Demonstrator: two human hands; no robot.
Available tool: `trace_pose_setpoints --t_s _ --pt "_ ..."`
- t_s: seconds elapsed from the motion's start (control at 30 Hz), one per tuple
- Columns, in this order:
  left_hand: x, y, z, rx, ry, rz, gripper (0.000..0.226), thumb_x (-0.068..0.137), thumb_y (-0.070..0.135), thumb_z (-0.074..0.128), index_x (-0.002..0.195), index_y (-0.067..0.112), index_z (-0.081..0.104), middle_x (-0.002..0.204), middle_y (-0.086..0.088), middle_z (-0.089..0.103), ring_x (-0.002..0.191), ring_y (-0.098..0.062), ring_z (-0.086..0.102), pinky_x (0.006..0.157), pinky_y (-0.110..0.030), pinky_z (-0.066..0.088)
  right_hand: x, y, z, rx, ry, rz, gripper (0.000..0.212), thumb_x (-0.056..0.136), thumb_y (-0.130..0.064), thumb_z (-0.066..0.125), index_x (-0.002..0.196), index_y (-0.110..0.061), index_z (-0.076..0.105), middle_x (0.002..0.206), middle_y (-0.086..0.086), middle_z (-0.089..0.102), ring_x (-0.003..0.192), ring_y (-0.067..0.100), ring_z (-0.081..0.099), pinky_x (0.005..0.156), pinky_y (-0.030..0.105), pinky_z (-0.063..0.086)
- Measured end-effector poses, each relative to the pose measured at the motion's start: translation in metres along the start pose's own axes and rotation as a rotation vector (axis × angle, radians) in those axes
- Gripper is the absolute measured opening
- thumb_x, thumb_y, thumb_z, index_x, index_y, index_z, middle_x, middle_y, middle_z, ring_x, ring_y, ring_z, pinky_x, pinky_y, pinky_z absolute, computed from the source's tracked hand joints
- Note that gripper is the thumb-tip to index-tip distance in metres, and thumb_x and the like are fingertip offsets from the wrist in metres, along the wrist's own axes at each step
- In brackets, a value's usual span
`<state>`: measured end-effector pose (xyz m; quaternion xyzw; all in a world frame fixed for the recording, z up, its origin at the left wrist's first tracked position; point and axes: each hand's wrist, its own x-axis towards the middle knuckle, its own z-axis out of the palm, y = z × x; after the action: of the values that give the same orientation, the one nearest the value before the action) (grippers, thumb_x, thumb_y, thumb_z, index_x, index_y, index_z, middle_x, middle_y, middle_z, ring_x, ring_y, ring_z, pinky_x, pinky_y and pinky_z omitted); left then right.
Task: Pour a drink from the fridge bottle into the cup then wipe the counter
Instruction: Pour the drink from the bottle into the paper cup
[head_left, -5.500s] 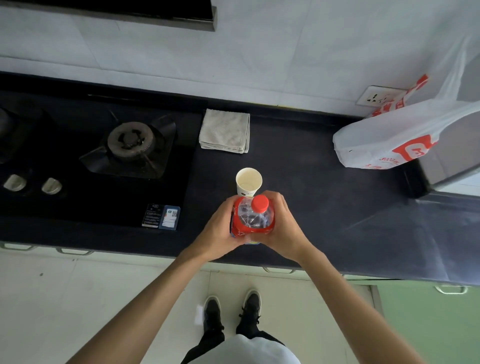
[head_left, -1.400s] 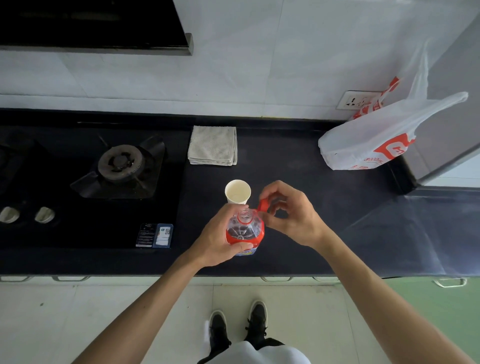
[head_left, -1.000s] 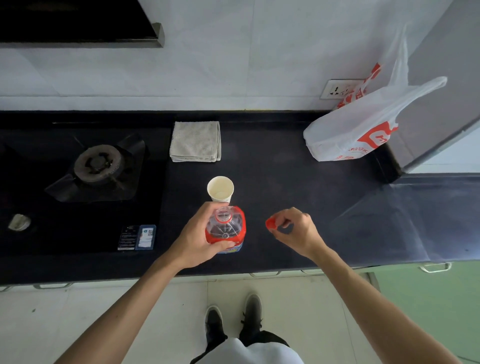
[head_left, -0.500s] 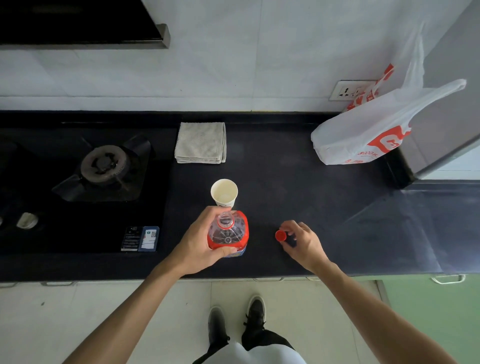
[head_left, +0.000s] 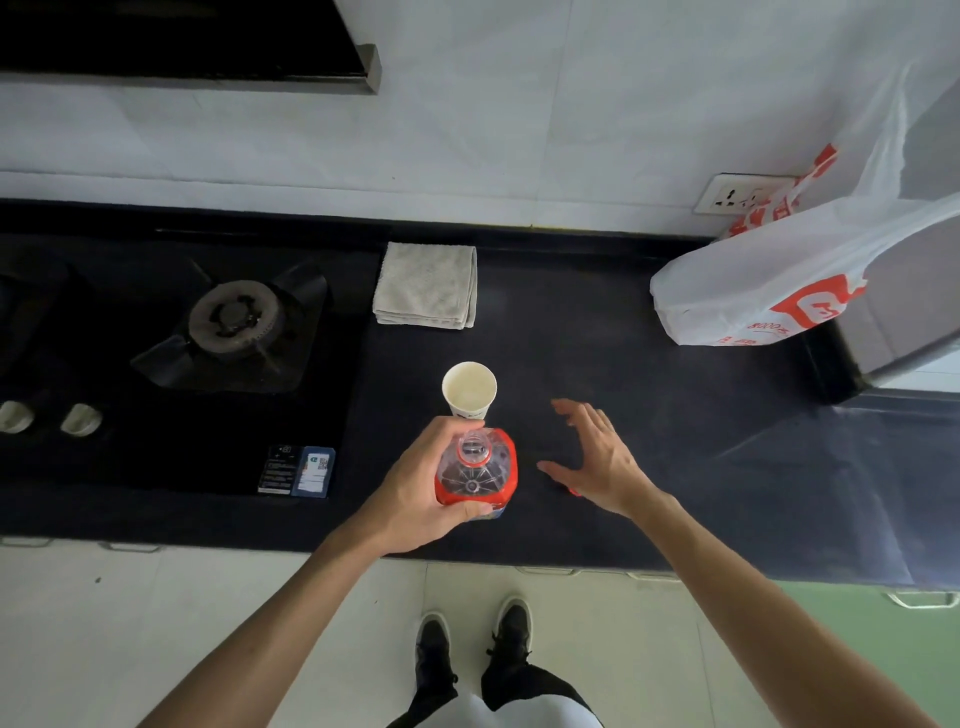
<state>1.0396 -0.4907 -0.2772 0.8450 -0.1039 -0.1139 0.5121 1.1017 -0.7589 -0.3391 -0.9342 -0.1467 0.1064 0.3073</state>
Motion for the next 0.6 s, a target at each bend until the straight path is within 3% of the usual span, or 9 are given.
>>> trace_pose_setpoints --t_s 0.27,0.43,0.6 --pt "0.0 0.001 0.001 -0.004 -0.011 -0.015 0.083 0.069 0.033 0.089 0.137 0.033 0.041 0.131 0.016 0.047 0.127 -0.006 0.05 0.096 -0.03 0.056 0.077 -0.043 0.022 0.234 -0.118 0.002 0.104 0.071 -0.028 0.089 0.151 -0.017 0.025 0.145 0.007 0.043 0.123 0.016 0.049 0.1 0.039 0.05" --pt "0.0 -0.001 0.001 -0.016 -0.009 -0.012 0.082 0.07 0.033 0.088 0.137 0.032 0.041 0.132 0.016 0.046 0.129 -0.009 0.05 0.097 -0.032 0.056 0.098 -0.048 0.039 0.242 -0.165 -0.002 0.105 0.069 -0.022 0.09 0.151 -0.017 0.026 0.143 0.008 0.045 0.126 0.022 0.05 0.101 0.049 0.049" --pt "0.0 -0.003 0.002 -0.01 -0.008 -0.011 0.083 0.071 0.035 0.088 0.138 0.034 0.039 0.133 0.019 0.045 0.13 -0.009 0.049 0.098 -0.032 0.055 0.109 -0.049 0.05 0.385 -0.122 0.086 0.102 0.064 -0.03 0.09 0.147 -0.026 0.031 0.136 0.0 0.051 0.124 0.021 0.051 0.102 0.047 0.049"
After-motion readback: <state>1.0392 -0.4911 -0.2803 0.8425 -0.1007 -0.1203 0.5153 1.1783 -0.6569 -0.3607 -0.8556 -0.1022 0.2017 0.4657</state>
